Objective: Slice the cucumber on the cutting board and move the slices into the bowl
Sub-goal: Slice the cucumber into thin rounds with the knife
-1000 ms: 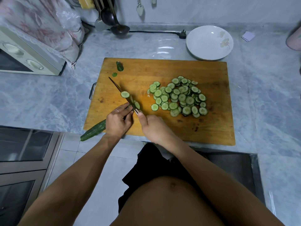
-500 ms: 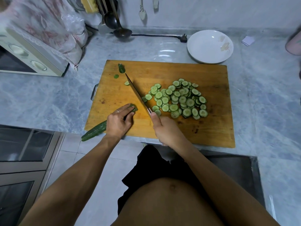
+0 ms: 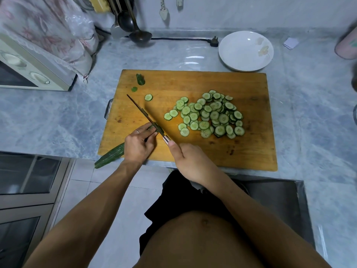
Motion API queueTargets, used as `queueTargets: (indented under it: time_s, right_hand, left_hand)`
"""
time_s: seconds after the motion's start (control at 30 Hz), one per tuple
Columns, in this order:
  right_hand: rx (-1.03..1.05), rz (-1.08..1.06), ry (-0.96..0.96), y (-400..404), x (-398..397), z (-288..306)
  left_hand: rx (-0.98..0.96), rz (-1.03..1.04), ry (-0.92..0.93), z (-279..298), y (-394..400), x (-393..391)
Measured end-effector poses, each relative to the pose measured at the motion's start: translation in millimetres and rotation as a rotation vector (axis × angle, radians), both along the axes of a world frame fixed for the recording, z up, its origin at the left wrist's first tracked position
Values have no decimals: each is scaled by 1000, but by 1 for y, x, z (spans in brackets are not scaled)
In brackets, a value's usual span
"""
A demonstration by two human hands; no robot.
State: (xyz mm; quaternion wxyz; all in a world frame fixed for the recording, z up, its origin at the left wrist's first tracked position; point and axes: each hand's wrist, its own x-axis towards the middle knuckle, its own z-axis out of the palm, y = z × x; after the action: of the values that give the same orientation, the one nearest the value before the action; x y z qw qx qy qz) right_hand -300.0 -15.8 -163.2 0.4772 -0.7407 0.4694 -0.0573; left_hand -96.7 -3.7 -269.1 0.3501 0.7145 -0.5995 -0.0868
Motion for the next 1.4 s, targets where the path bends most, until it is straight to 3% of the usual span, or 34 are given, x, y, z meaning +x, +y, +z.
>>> queueTargets:
  time_s: [0.33, 0.67, 1.0, 1.4]
  right_hand:
    - [167, -32, -16, -17, 0, 4]
    - [63, -45, 42, -10, 27, -18]
    - [25, -10, 34, -3, 4, -1]
    - [37, -17, 2, 7, 5, 10]
  left_hand:
    - [-2, -2, -13, -9, -3, 5]
    - [15, 18, -15, 0, -5, 2]
    - [-1, 55, 107, 5, -6, 0]
    - [21, 78, 122, 5, -4, 1]
